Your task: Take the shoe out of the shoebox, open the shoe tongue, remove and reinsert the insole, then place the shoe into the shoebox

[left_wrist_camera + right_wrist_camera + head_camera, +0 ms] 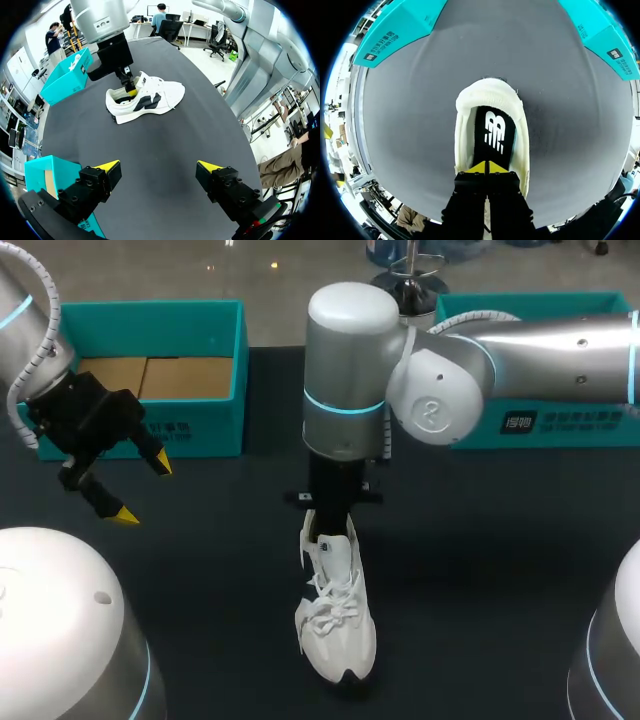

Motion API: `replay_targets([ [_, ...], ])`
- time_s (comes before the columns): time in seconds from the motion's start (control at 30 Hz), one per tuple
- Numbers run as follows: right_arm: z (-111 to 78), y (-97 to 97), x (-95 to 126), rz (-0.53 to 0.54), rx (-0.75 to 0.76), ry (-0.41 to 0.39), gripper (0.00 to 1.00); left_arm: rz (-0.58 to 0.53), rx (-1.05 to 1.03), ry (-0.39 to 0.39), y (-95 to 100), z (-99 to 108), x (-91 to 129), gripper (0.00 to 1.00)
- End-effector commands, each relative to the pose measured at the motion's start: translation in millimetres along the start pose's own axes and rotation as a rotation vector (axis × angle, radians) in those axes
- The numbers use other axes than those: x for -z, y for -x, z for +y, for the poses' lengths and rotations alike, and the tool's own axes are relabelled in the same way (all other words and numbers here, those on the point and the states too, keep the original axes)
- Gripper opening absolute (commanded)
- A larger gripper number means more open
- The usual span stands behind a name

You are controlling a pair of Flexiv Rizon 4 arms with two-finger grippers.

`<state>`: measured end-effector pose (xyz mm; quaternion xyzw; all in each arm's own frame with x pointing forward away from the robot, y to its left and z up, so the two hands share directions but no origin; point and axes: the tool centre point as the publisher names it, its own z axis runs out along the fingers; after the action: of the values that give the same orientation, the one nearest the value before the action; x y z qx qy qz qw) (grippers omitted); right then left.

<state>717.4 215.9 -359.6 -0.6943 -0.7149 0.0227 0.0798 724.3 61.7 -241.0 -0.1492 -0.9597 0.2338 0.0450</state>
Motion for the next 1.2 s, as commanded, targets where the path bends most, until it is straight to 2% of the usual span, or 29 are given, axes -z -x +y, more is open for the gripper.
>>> replay_targets([
  [0.03, 3.0, 1.8, -6.2, -0.003, -0.004, -0.014, 0.00, 0.001, 0.000, 0.002, -0.5, 0.3, 0.3, 1.00],
  [0.43, 5.3, 7.2, -8.9, -0.016, -0.001, -0.039, 0.00, 0.001, 0.000, 0.002, -0.5, 0.3, 0.3, 1.00],
  [0.47, 5.5, 6.9, -10.1, -0.015, -0.001, -0.041, 0.06, 0.001, 0.000, 0.002, -0.5, 0.3, 0.3, 1.00],
  [0.57, 8.1, 6.0, -12.9, -0.009, 0.003, -0.048, 0.40, 0.001, 0.000, 0.002, -0.5, 0.3, 0.3, 1.00],
  [0.6, 9.2, 5.1, -13.4, -0.008, 0.008, -0.050, 0.44, 0.001, 0.000, 0.002, -0.5, 0.3, 0.3, 1.00],
  [0.87, 12.5, 4.3, -21.5, -0.001, 0.016, -0.069, 0.49, 0.001, 0.000, 0.002, -0.5, 0.3, 0.3, 1.00],
  [0.97, 12.3, 3.7, -19.4, -0.002, 0.019, -0.067, 0.57, 0.001, 0.000, 0.002, -0.5, 0.3, 0.3, 1.00],
  [1.03, 12.0, 2.3, -17.8, -0.004, 0.023, -0.067, 0.72, 0.001, 0.000, 0.002, -0.5, 0.3, 0.3, 1.00],
  [1.13, 11.0, 0.8, -15.7, -0.006, 0.025, -0.064, 0.78, 0.001, 0.000, 0.002, -0.5, 0.3, 0.3, 1.00],
  [1.2, 10.2, -0.2, -14.3, -0.012, 0.028, -0.064, 0.85, 0.001, 0.000, 0.002, -0.5, 0.3, 0.3, 1.00],
])
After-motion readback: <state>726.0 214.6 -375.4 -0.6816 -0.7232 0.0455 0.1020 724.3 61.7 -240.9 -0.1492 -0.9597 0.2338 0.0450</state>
